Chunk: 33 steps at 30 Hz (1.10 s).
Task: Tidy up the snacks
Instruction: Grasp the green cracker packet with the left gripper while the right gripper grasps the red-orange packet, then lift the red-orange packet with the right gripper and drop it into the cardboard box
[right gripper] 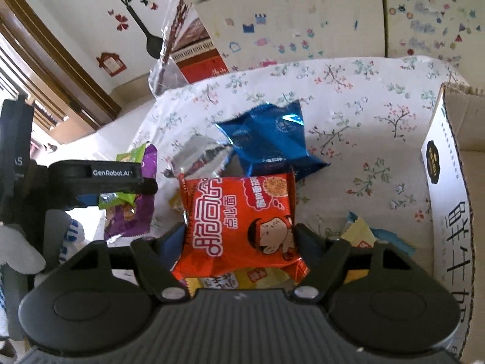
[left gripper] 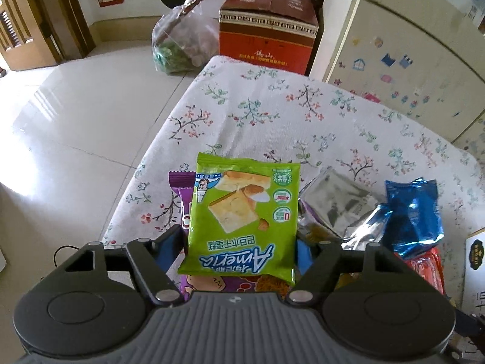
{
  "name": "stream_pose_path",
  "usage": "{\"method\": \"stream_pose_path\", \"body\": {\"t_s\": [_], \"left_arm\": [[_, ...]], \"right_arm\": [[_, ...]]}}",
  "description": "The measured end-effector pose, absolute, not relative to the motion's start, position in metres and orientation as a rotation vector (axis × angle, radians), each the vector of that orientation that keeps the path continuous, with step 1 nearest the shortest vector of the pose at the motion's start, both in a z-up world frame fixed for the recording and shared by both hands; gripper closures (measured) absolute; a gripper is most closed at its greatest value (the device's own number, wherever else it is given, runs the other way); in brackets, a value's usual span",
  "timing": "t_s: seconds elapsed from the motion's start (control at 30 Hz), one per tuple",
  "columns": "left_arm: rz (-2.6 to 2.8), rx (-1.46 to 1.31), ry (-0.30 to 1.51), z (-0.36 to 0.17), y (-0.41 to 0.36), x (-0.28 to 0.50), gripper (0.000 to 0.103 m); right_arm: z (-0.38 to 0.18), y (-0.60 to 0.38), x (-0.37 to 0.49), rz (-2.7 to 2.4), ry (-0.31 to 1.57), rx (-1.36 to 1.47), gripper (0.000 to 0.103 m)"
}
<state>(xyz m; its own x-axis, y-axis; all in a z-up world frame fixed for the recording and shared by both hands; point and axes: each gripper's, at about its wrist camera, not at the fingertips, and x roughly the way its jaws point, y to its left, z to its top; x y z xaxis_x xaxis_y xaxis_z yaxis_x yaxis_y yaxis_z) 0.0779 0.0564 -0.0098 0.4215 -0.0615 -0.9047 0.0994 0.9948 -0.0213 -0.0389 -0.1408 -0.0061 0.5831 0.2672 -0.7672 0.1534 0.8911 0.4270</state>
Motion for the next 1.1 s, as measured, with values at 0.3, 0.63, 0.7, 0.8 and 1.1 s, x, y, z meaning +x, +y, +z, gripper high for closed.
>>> {"method": "stream_pose_path", "body": {"t_s": [0.3,0.63,0.7,0.8,1.1], "left_arm": [[-0.152,0.007,1.093,0.016,0.055,0.062,0.025],[-0.148,0.025,1.116,0.011,0.057,0.059,0.025],[-0.145,0.029,1.118,0.009,0.056,0.059,0.025],[-0.152,0.024,1.120,0.009,0.056,0.059,0.025],[-0.159,0.056,1.118,0.001,0.054,0.060,0.014]], "right_arm": [[0.014,-0.138,-0.048,0.101,0.913,0.499,0.026],[0.015,-0.143,-0.051,0.092,0.926,0.518,0.026],[0.014,-0.143,-0.051,0.090,0.927,0.521,0.026],[0.013,-0.142,-0.050,0.094,0.929,0.523,0.026],[0.012,-0.142,-0.049,0.095,0.929,0.524,0.026]]}}
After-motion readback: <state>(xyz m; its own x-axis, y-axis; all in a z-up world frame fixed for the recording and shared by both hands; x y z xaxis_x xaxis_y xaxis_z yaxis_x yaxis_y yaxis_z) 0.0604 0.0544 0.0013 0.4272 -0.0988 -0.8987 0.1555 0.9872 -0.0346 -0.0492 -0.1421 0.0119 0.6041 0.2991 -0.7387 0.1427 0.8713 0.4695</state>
